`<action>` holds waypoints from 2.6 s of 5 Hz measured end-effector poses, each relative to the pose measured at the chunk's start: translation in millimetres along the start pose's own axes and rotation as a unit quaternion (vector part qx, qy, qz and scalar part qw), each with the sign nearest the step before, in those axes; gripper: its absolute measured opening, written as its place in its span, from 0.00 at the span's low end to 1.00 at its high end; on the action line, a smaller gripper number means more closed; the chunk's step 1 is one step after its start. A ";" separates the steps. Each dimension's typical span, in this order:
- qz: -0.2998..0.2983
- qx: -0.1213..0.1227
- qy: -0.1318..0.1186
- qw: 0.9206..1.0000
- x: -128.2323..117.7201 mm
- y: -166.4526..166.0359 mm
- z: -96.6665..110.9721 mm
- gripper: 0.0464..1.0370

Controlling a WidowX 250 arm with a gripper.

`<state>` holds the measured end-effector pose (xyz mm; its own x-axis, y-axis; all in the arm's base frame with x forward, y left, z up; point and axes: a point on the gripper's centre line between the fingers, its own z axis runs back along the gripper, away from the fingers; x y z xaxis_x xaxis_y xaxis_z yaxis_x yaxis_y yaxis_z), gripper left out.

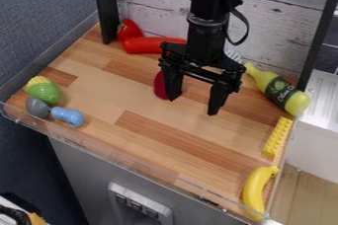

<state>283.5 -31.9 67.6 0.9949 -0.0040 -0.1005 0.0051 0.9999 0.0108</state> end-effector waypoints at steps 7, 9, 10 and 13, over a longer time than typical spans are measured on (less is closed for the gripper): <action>-0.506 0.018 0.003 0.863 3.7 194.1 -19.1 0.96; -0.367 -0.003 0.009 0.930 -14.9 204.0 -29.3 0.96; -0.313 -0.010 0.011 0.950 -23.4 205.2 -31.4 0.96; -0.398 0.004 0.004 0.917 -18.4 205.5 -49.0 0.96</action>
<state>261.4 174.2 22.9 0.6753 -0.7324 -0.0873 0.7301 0.6806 -0.0618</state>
